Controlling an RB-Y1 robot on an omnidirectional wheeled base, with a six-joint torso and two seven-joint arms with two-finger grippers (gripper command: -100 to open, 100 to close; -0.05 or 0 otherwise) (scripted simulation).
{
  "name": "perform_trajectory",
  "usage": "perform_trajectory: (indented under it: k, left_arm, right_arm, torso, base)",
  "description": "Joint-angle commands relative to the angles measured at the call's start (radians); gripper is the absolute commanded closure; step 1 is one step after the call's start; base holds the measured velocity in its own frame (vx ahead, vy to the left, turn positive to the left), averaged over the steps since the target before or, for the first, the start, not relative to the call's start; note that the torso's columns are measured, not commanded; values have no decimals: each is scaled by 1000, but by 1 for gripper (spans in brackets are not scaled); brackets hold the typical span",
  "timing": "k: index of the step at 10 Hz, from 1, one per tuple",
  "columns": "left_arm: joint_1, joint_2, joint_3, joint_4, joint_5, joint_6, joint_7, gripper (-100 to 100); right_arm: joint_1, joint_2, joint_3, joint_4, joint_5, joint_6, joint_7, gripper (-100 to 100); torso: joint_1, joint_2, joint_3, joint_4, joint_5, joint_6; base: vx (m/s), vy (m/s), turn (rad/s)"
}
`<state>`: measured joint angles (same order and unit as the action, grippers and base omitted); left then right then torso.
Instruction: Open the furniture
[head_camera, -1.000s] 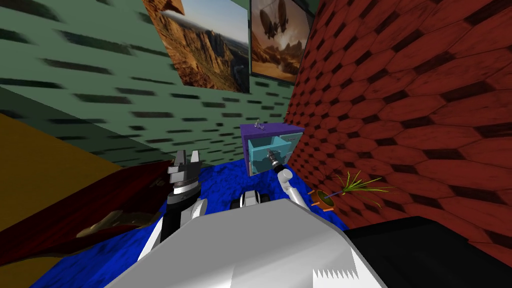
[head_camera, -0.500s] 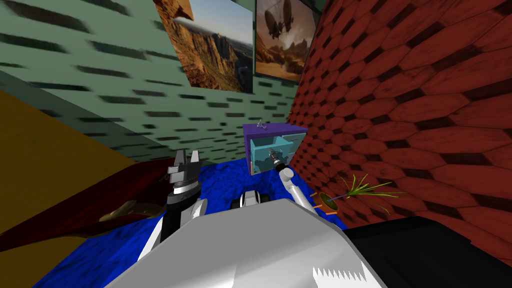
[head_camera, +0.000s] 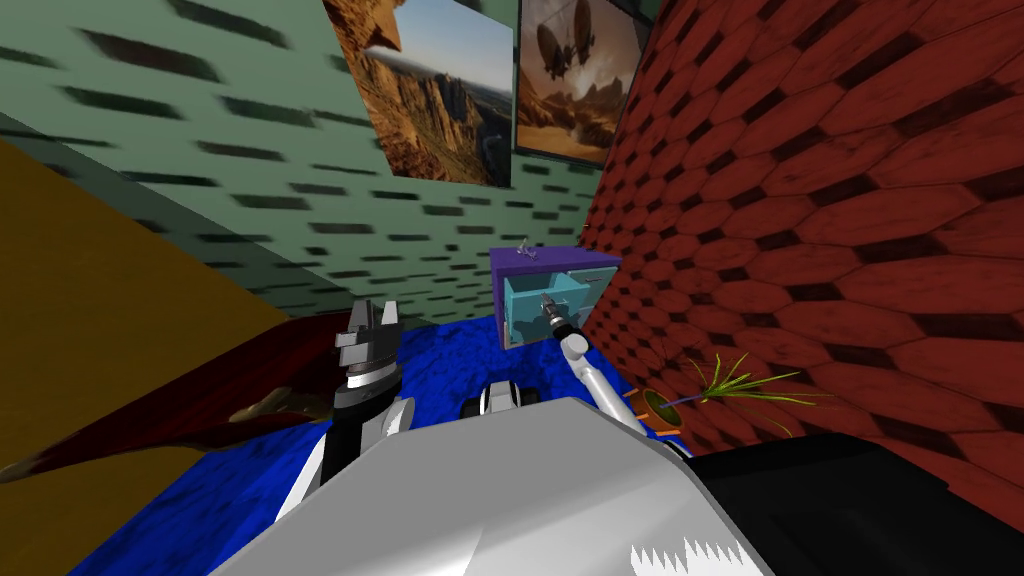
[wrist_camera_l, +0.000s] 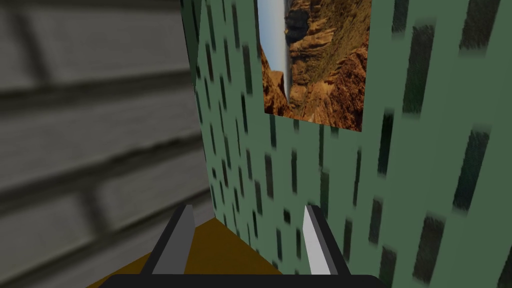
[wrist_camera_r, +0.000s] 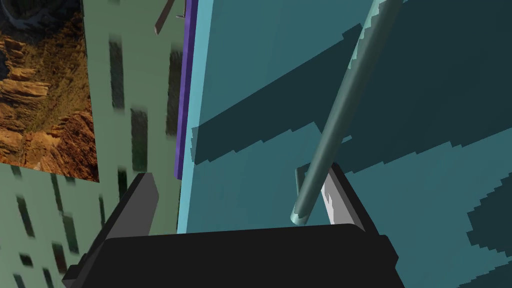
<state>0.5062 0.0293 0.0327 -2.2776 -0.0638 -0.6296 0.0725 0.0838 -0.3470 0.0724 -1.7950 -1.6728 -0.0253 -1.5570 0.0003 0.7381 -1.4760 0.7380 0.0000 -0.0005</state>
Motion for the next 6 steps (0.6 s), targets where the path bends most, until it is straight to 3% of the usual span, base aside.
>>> perform_trajectory:
  k: [1,3,4,6]
  left_arm:
    - [0,0,0,0,0,0,0,0]
    - [0,0,0,0,0,0,0,0]
    - [0,0,0,0,0,0,0,0]
    - [0,0,0,0,0,0,0,0]
  right_arm:
    - [-9,-78,46,-23,21,-72,-77,-100]
    - [-9,-96,46,-23,28,-88,-121,-100]
    - [-9,-96,46,-23,63,-103,-130,-100]
    - [-9,-96,46,-23,32,-103,-122,-100]
  torso:
    - [0,0,0,0,0,1]
    - [3,2,1,2,2,-1]
    - [3,3,1,3,2,0]
    - [1,4,2,5,3,2]
  base:
    - [-39,5,135]
    - [-26,1,32]
    - [-3,5,2]
    - [4,5,1]
